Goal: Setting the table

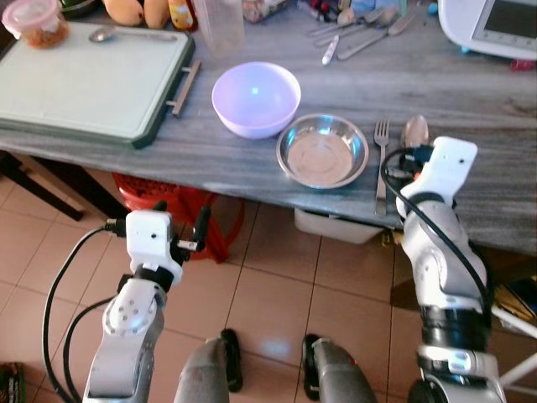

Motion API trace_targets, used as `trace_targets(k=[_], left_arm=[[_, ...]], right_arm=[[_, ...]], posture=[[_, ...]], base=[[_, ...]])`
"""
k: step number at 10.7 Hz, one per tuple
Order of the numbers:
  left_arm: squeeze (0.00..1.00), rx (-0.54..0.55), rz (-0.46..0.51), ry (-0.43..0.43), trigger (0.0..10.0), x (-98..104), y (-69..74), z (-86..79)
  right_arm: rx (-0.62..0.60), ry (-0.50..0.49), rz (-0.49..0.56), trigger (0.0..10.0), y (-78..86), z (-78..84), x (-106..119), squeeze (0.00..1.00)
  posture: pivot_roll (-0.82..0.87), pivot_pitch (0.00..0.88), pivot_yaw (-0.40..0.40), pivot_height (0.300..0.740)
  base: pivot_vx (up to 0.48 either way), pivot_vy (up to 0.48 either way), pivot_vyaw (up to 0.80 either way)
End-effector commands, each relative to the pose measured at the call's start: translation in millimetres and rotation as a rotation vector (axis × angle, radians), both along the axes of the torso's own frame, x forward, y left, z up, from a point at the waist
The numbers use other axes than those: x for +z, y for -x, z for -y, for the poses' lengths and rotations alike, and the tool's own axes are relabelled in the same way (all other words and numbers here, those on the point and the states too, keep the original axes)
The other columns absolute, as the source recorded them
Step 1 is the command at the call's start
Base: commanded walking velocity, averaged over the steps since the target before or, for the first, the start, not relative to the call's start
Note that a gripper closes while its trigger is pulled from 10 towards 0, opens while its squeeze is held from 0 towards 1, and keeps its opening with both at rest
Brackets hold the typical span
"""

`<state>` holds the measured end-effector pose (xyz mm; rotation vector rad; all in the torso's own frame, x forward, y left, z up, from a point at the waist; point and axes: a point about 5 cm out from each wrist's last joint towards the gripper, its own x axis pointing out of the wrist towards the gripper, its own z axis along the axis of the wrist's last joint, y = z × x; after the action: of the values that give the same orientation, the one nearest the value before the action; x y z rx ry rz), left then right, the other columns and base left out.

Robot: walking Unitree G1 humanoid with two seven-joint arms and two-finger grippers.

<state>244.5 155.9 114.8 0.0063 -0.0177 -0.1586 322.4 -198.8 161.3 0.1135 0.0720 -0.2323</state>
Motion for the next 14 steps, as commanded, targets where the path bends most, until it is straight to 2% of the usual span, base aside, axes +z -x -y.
trace_targets(k=[1,5,10,11,12,14], left_arm=[[0.00,0.001,-0.018,-0.003,10.0,-3,1.5,-0.7],[0.00,0.000,-0.020,-0.003,10.0,-3,0.9,0.2],[0.00,-0.003,-0.022,-0.007,10.0,-3,1.4,0.0],[0.00,-0.003,-0.022,-0.007,10.0,-2,1.6,0.1],[0.00,-0.002,-0.022,-0.007,10.0,-3,1.7,0.1],[0.00,-0.002,-0.024,-0.007,10.0,-3,1.5,0.1]], right_arm=[[-0.023,-0.007,-0.135,10.0,8.7,4.7,-29,0.00],[-0.037,-0.001,-0.118,10.0,1.1,12.9,-22,0.00],[0.021,-0.015,-0.109,10.0,-7.6,-1.3,-20,0.00],[0.032,-0.019,-0.110,10.0,-7.6,-2.1,-20,0.54],[0.033,-0.015,-0.112,10.0,-6.8,-1.5,-21,1.00],[0.032,-0.010,-0.115,10.0,-4.0,2.3,-22,1.00]], posture=[[-0.02,0.287,0.066,0.740],[-0.01,0.288,0.065,0.740],[-0.01,0.296,0.070,0.740],[0.00,0.297,0.069,0.740],[0.00,0.297,0.069,0.740],[-0.01,0.297,0.069,0.740]], base=[[0.000,0.000,0.00],[0.000,0.000,0.00],[0.000,0.000,0.00],[0.000,0.000,0.00],[0.000,0.000,0.00],[0.000,0.000,0.00]])
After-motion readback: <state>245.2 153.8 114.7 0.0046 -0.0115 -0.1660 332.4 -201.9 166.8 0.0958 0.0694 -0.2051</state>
